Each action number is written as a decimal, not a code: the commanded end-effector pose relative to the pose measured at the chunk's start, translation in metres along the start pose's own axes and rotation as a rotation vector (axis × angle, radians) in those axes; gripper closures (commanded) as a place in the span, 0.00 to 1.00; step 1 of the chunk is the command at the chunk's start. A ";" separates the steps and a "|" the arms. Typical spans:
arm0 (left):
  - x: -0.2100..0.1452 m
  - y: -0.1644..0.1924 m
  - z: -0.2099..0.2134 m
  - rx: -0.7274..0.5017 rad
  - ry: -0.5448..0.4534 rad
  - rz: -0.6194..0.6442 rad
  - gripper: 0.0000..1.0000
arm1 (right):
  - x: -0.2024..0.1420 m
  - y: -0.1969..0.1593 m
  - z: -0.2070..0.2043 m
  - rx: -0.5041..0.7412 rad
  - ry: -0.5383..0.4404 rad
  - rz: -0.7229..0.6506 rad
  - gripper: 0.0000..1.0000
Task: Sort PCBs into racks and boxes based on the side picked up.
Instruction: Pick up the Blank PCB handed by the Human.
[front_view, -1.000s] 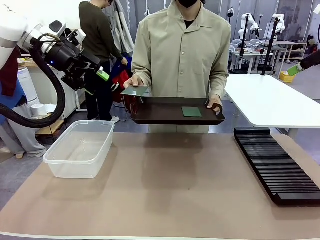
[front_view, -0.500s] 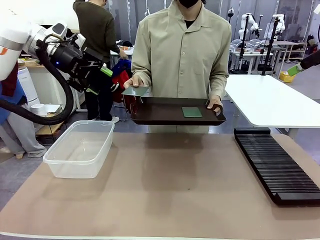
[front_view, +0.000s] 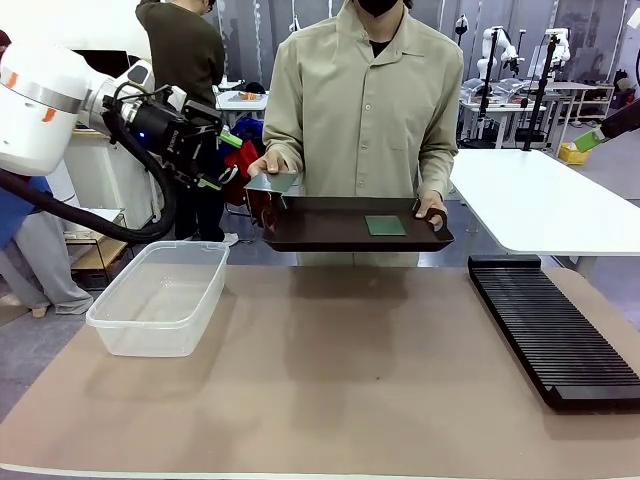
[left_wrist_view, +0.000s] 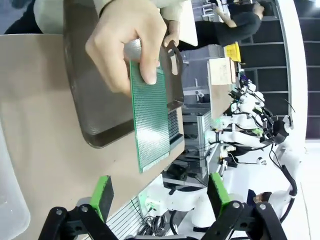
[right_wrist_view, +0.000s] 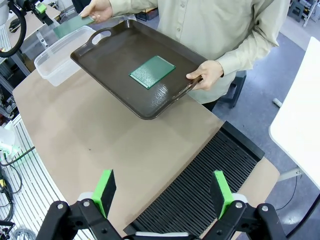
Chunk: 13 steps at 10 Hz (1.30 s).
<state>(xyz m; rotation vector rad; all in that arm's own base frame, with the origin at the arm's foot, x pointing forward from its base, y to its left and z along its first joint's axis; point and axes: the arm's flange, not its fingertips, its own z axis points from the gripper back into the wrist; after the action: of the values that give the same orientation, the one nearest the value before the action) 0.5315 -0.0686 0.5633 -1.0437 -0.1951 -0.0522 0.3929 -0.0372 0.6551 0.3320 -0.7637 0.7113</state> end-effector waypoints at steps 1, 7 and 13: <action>0.012 0.011 -0.007 -0.075 0.034 -0.008 0.00 | -0.002 0.000 -0.001 0.010 0.003 0.003 0.00; 0.046 0.031 -0.043 -0.179 0.123 0.029 0.00 | -0.002 0.000 -0.001 0.010 0.003 0.003 0.00; 0.057 0.041 -0.046 -0.281 0.171 0.034 0.63 | -0.002 0.000 -0.001 0.010 0.003 0.003 0.00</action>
<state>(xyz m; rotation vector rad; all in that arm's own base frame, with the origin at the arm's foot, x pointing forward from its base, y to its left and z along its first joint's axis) 0.5954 -0.0856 0.5154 -1.2719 -0.0196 -0.1275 0.3929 -0.0372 0.6551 0.3319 -0.7638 0.7113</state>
